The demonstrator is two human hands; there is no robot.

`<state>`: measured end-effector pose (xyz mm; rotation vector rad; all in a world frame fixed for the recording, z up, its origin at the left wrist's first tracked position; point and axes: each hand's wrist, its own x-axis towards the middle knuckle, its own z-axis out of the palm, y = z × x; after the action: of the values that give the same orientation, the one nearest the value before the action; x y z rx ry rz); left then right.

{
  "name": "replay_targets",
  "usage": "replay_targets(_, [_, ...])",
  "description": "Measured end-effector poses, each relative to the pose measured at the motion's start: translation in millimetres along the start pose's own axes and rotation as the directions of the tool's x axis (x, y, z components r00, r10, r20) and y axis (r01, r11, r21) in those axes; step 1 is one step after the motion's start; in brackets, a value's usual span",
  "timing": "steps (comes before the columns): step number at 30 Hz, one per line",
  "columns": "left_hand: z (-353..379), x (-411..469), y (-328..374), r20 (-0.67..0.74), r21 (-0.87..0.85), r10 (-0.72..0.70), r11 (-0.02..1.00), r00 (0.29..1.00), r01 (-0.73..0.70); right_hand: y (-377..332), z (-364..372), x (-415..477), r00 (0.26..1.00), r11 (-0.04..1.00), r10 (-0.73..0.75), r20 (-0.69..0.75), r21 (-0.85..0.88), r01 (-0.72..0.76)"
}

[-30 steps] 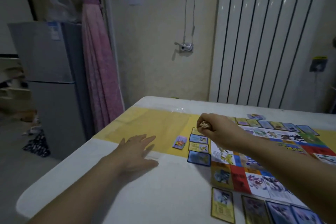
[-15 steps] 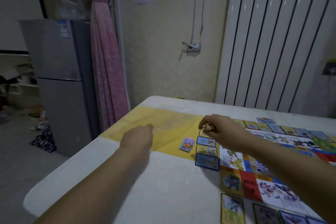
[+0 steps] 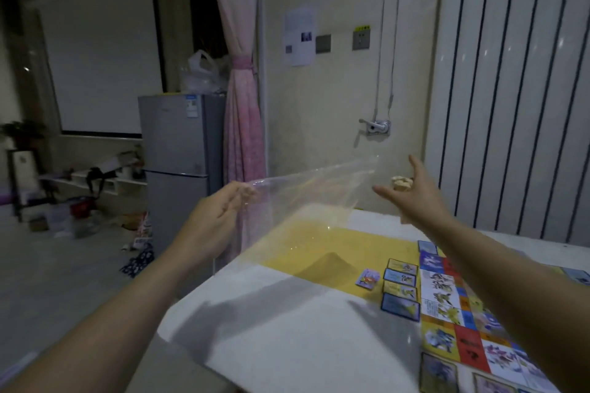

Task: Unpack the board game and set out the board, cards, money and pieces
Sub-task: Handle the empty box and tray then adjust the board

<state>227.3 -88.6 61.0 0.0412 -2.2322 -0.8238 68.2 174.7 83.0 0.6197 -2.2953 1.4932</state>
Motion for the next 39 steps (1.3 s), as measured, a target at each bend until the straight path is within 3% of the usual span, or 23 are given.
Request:
replay_targets(4, [-18.9, -8.6, 2.2, 0.009, -0.066, -0.014, 0.998, 1.000, 0.015, -18.8, -19.2, 4.3, 0.995, 0.989, 0.024, 0.092, 0.146, -0.037])
replay_targets(8, [-20.2, -16.8, 1.1, 0.008, -0.169, -0.054, 0.984, 0.998, 0.055, -15.8, -27.2, -10.9, 0.939, 0.991, 0.065, 0.337, 0.086, -0.100])
replay_targets(14, [-15.8, -22.7, 5.2, 0.022, -0.345, -0.167, 0.924, 0.986, 0.164, 6.1, -29.4, -22.8, 0.927, 0.982, 0.145, 0.345, 0.068, -0.178])
replay_targets(21, [-16.0, -18.4, 16.7, 0.014, -0.499, -0.251, 0.837, 0.968, 0.224, 12.1, -35.0, -29.0, 0.851, 0.988, 0.123, 0.510, 0.019, -0.155])
replay_targets(29, [-13.1, -12.8, 13.1, 0.015, -0.572, -0.326, 0.773, 0.945, 0.276, 8.6, -37.8, -30.2, 0.933, 0.983, 0.098, 0.345, 0.115, -0.145])
replay_targets(34, [-6.8, -13.8, 7.1, 0.039, -0.596, -0.368, 0.738, 0.929, 0.317, 13.5, -37.3, -33.9, 0.900, 0.960, 0.127, 0.417, 0.178, -0.218])
replay_targets(39, [-9.8, -9.9, 23.6, 0.113, -0.682, -0.381, 0.642, 0.918, 0.350, 11.4, -23.2, -30.6, 0.938, 0.941, 0.143, 0.314, 0.250, -0.228])
